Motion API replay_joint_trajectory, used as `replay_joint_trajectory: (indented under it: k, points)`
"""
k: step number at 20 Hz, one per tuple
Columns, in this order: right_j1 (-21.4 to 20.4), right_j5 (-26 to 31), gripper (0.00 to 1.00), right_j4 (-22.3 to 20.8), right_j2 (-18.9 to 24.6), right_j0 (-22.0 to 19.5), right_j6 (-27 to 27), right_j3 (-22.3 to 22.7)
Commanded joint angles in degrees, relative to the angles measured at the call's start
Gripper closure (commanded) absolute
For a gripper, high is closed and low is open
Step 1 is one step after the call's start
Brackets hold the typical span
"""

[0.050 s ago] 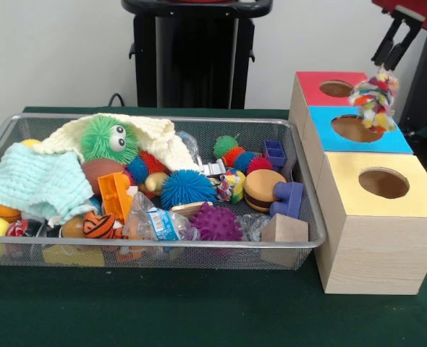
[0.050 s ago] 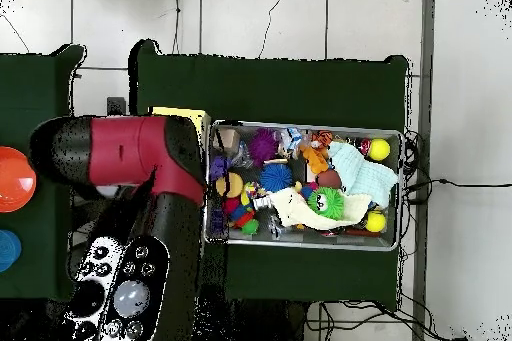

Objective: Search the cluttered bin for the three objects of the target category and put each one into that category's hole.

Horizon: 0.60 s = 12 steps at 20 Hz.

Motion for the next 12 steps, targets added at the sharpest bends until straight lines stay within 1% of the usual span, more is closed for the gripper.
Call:
replay_joint_trajectory:
  k: [1, 4, 9, 12]
  points:
    - [2.64, -0.58, 1.0, 2.29, 6.78, -5.83, 3.73, -0.52]
    - [2.67, 0.21, 1.0, 2.98, 7.94, -6.93, 3.1, -1.42]
    - [2.92, 0.51, 1.0, 2.65, 8.0, -6.67, 4.21, -2.38]
    - [3.66, 3.03, 1.0, 3.02, 8.01, -6.35, 5.7, -4.82]
